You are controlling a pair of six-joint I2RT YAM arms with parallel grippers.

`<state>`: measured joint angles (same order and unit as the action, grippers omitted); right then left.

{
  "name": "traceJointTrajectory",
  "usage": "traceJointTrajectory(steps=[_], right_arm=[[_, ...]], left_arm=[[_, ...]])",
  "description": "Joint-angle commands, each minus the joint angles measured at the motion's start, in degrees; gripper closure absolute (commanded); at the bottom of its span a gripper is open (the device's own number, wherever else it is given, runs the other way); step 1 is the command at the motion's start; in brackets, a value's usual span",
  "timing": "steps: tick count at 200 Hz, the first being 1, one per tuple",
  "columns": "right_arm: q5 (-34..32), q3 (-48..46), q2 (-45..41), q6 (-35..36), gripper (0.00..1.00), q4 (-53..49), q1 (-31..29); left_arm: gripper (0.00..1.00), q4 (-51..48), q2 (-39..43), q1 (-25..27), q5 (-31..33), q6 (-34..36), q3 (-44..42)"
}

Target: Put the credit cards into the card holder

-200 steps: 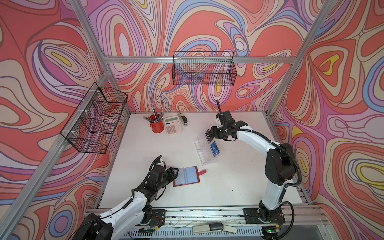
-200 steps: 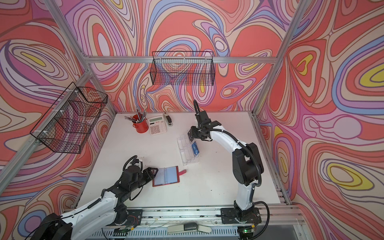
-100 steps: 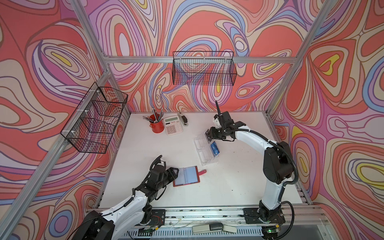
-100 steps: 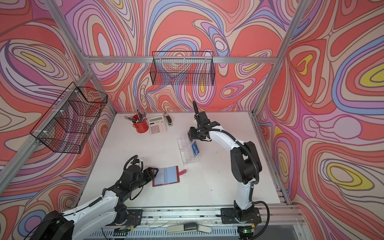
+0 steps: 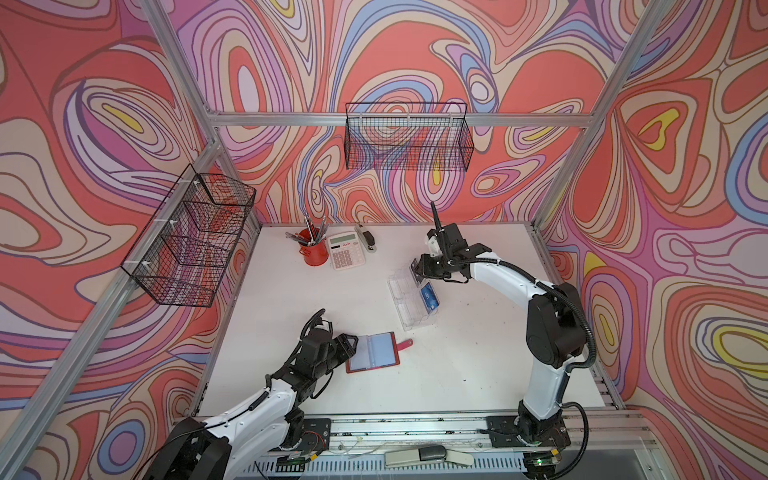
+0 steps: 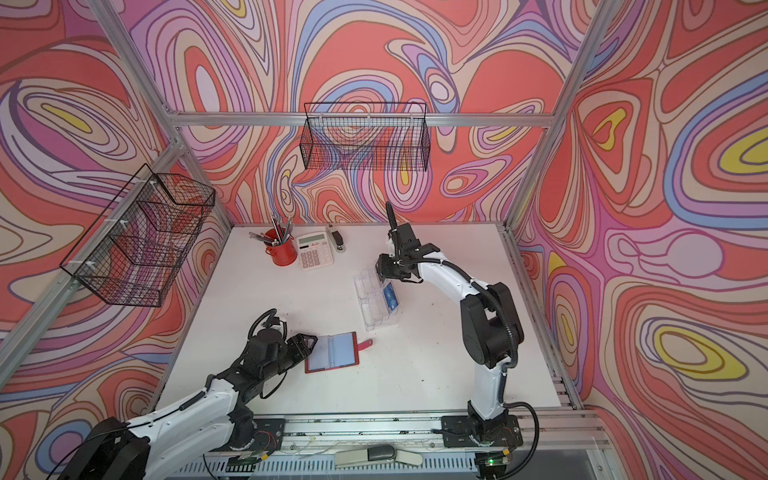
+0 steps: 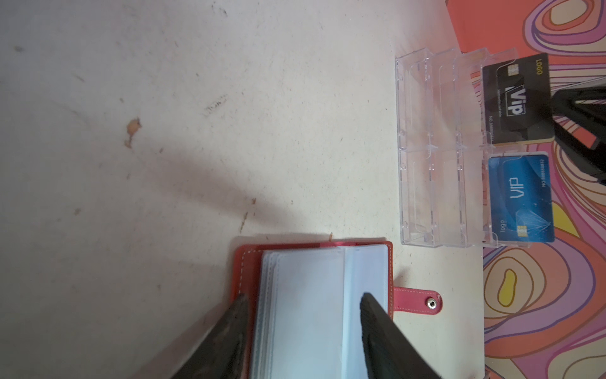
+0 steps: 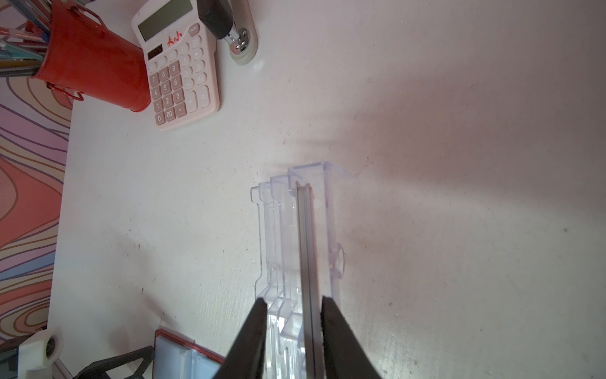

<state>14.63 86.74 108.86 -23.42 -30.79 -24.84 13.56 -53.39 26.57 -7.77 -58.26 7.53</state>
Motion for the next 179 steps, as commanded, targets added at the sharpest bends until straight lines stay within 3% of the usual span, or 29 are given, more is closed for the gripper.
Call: traceJointTrajectory(steps=[1, 179], right_arm=[[-0.2, -0.6, -1.2, 0.8, 0.71, 0.5, -0.3], [-2.5, 2.5, 4.3, 1.4, 0.71, -0.9, -2.5]], left_arm=[[0.43, 0.6, -0.1, 0.0, -0.4, 0.8, 1.5], [0.43, 0.1, 0.4, 0.0, -0.3, 1.0, 1.7]])
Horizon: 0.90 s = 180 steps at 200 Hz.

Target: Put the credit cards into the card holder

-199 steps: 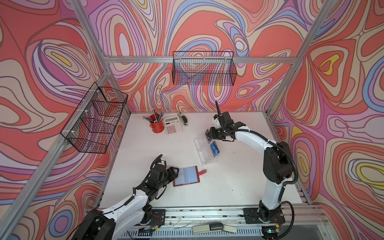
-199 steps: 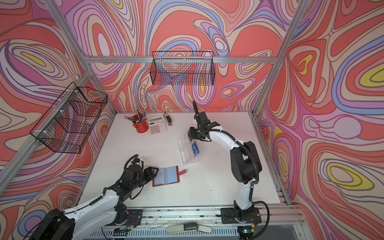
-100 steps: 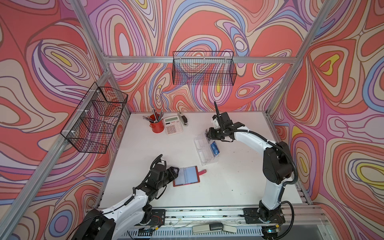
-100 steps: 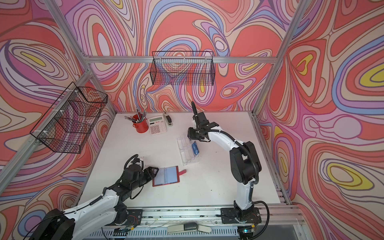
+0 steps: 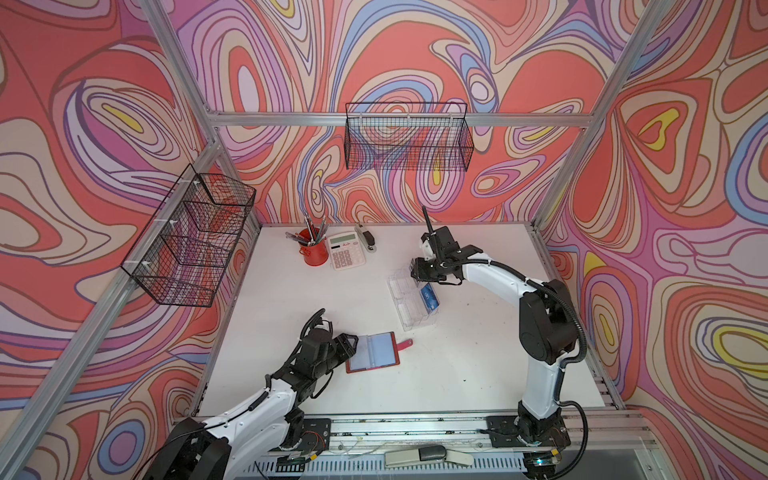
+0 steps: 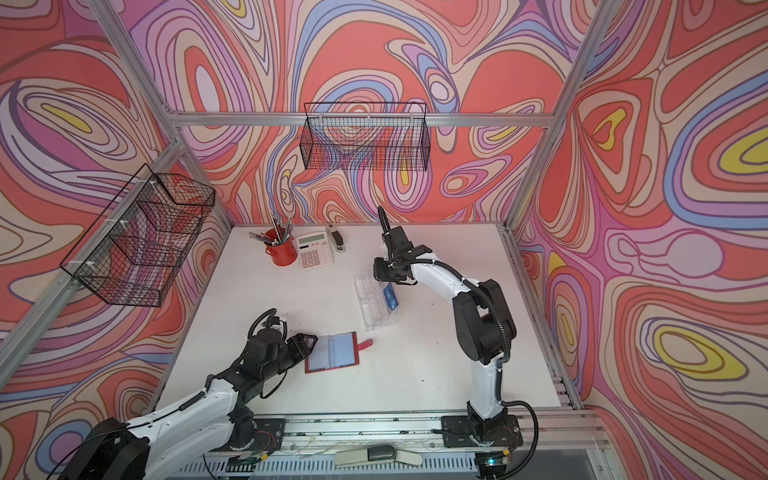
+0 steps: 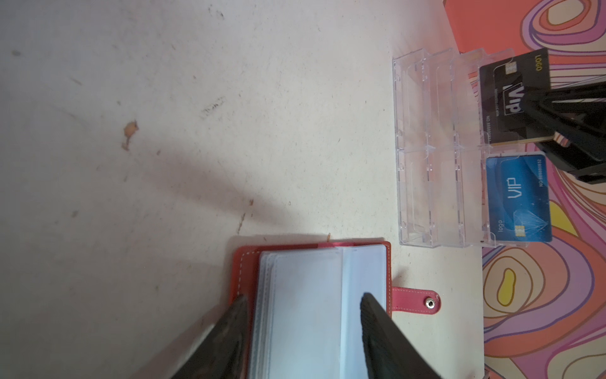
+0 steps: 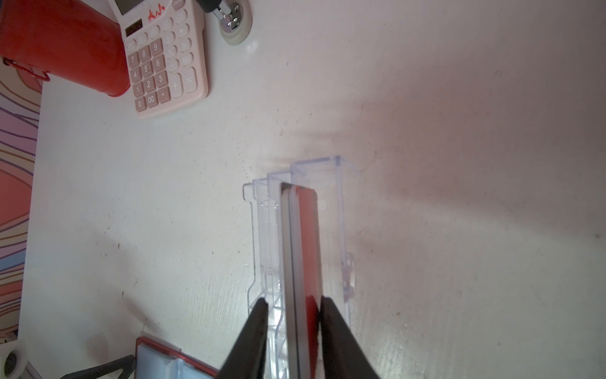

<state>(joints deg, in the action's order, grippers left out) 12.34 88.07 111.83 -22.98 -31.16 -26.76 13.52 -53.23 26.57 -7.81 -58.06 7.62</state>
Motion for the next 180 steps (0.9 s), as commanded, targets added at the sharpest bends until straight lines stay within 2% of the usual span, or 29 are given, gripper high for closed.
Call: traceJointTrajectory(steps=[1, 119, 180], right_arm=[[-0.2, 1.2, 1.3, 0.9, 0.71, -0.5, -0.6], [2.3, -1.3, -4.2, 0.6, 0.72, 2.0, -0.6], [0.9, -1.8, -5.8, 1.0, 0.74, 1.8, -0.6]], left_arm=[[0.43, 0.1, 0.2, 0.0, -0.2, 0.8, 1.6], [0.43, 0.7, -0.6, 0.1, -0.2, 0.9, 1.5], [0.43, 1.3, -2.2, 0.0, -0.7, 0.8, 1.9]])
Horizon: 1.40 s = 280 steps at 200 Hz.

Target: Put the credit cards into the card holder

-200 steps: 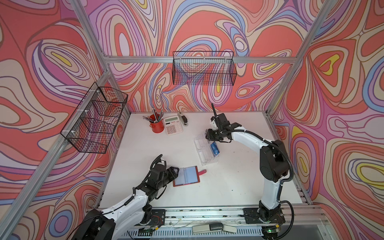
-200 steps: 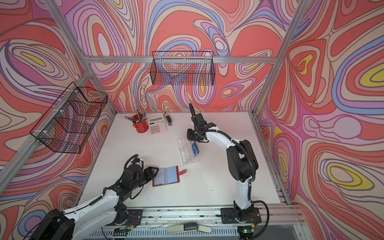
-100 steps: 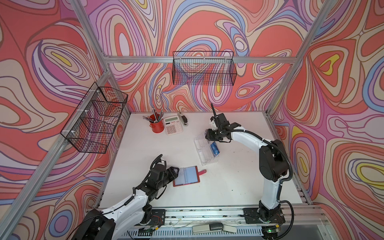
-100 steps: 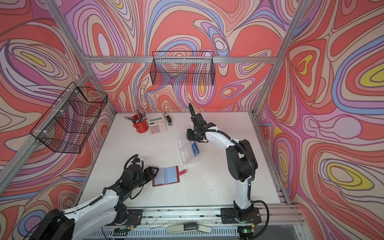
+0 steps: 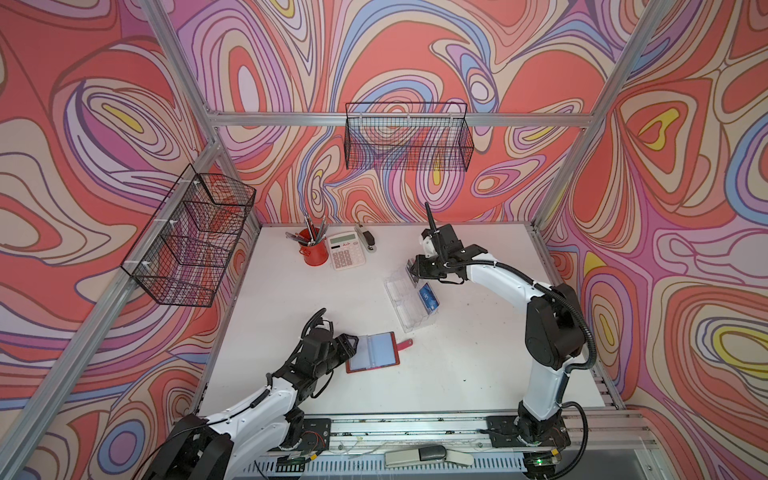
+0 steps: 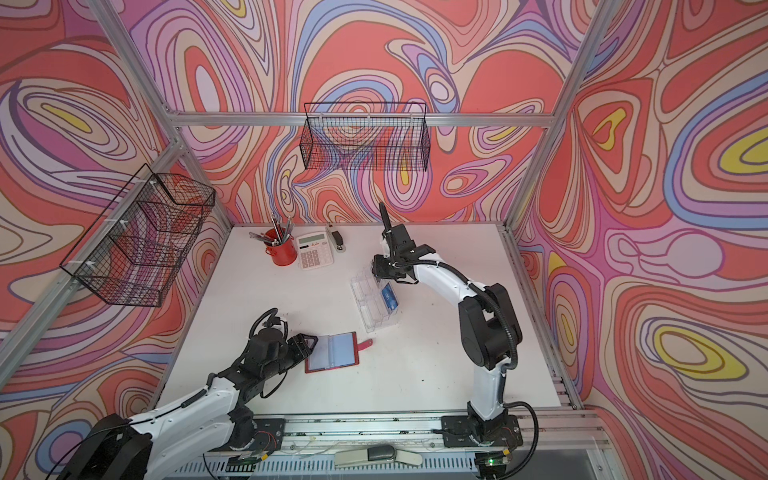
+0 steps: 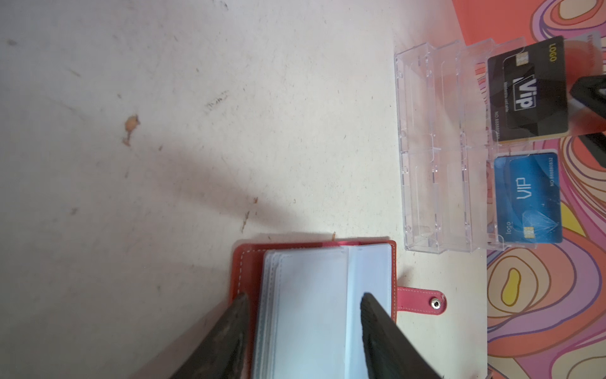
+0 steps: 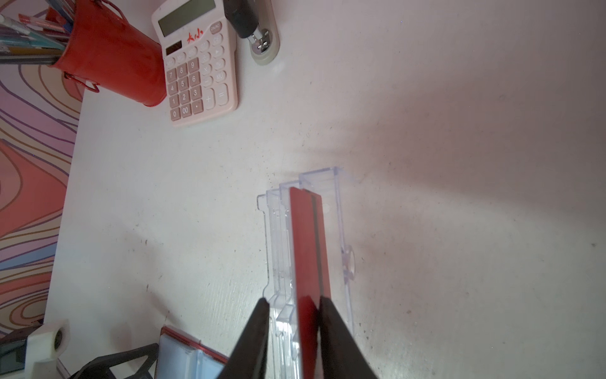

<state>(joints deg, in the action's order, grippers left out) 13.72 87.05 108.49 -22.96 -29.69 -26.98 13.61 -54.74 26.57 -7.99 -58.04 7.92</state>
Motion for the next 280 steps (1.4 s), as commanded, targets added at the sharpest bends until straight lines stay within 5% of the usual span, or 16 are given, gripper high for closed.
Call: traceJointTrajectory(steps=[1, 100, 151, 212, 239, 280], right_arm=[[-0.5, -0.7, -2.4, 0.9, 0.74, 0.3, -0.4], [-6.1, -0.3, -3.8, 1.9, 1.0, -1.6, -0.4], [-12.3, -2.0, -7.2, 1.6, 1.0, -2.8, -0.4], [-16.0, -12.1, -26.0, -6.2, 1.0, -3.0, -1.1], [-20.0, -22.8, -36.2, -13.5, 1.0, 4.3, -8.3], [-32.2, -37.3, -42.0, -26.1, 1.0, 19.4, -27.4]], left_arm=[[0.43, 1.2, -0.7, 0.0, -0.5, 0.8, 1.6], [0.43, 0.8, -0.5, 0.0, -1.2, 1.0, 1.9], [0.4, 3.1, 0.9, 0.0, -2.8, 3.0, 1.0], [0.35, 5.4, 10.8, 0.0, 0.0, 1.5, -4.1], [0.35, 2.4, 15.7, 0.0, 2.6, 0.8, -4.8], [0.39, -8.3, 21.3, 0.0, 8.3, -2.0, -3.1]])
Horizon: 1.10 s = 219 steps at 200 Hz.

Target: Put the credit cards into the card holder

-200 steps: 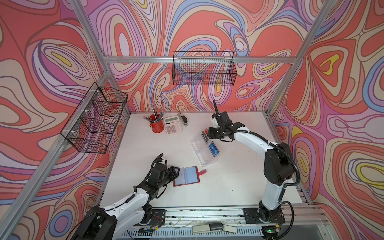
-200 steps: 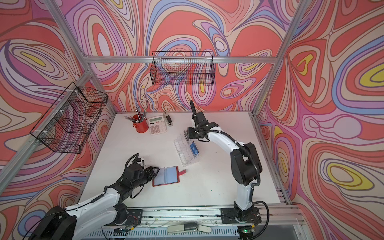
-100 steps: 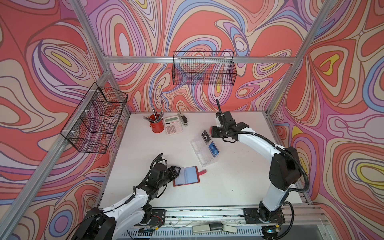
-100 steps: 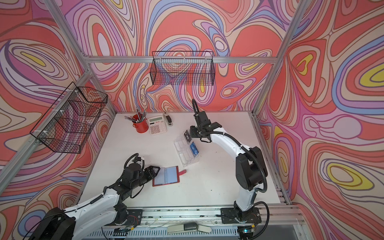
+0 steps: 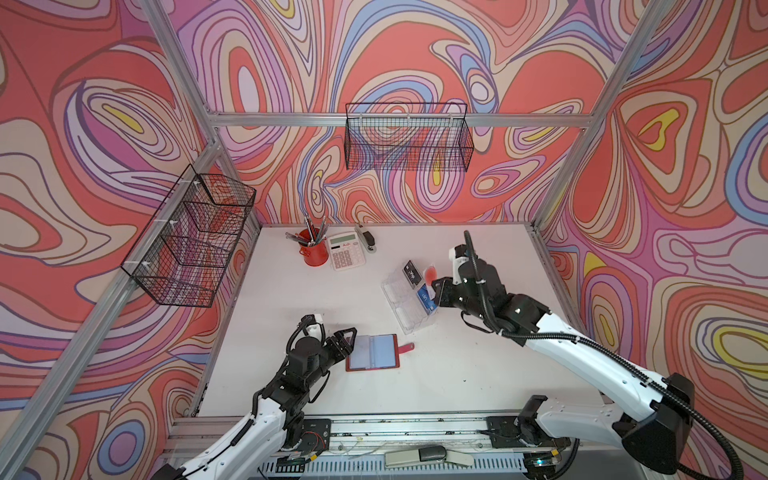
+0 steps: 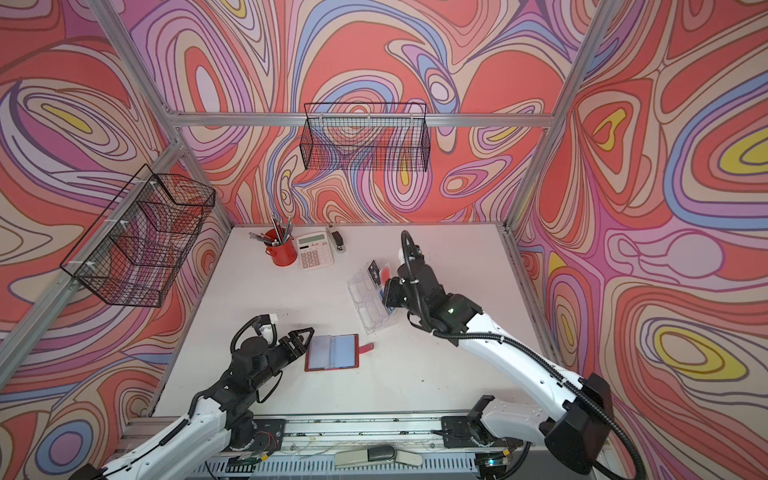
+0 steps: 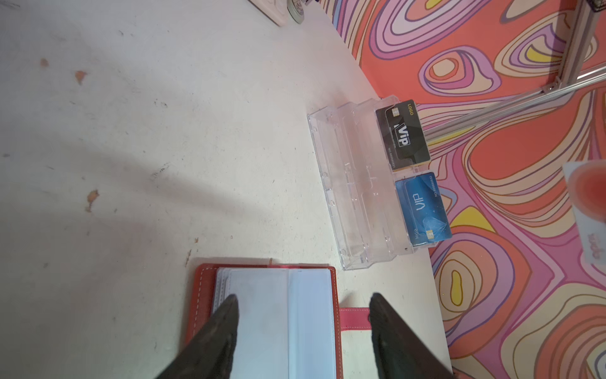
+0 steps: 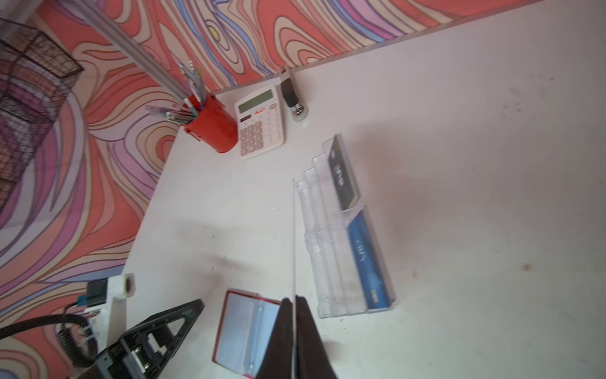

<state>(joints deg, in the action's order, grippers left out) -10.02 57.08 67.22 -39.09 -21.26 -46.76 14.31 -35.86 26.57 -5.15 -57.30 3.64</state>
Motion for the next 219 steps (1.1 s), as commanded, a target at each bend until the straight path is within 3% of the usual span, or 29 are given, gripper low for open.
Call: traceJointTrajectory(steps=[1, 36, 51, 81, 106, 134, 169, 219], right_arm=[[-8.6, -7.6, -0.6, -10.2, 1.0, 11.5, -8.1], [-13.0, -13.5, 8.3, -14.7, 1.0, 28.6, -20.0], [-13.9, -13.4, 12.9, -16.9, 1.0, 32.5, -22.8], [-15.0, -15.1, 19.5, -19.7, 1.0, 40.1, -26.1], [-16.3, -18.8, 23.4, -22.2, 1.0, 48.9, -26.2], [-17.3, -20.0, 27.5, -23.8, 1.0, 54.0, -26.2], [-16.0, -19.7, 32.4, -24.7, 1.0, 57.4, -25.4], [-8.3, -22.7, 42.8, -30.7, 1.0, 73.0, -20.8]], left_arm=[[0.39, -9.6, 2.5, 0.0, 5.6, -2.9, 1.2], [0.41, -19.5, 4.2, 0.0, 10.2, -4.4, 4.2], [0.42, -28.5, 5.0, 0.0, 11.1, -3.8, 7.7], [0.42, -43.7, 6.0, 0.0, 7.9, 8.0, 11.8], [0.42, -36.5, 7.7, 0.1, -0.5, 11.6, 10.1], [0.42, -32.1, 7.9, 0.1, 1.6, 8.6, 6.8], [0.46, -26.4, 4.7, 0.1, -4.4, 9.1, 5.9], [0.45, -22.4, -0.6, 0.1, -5.3, 8.1, 5.1]])
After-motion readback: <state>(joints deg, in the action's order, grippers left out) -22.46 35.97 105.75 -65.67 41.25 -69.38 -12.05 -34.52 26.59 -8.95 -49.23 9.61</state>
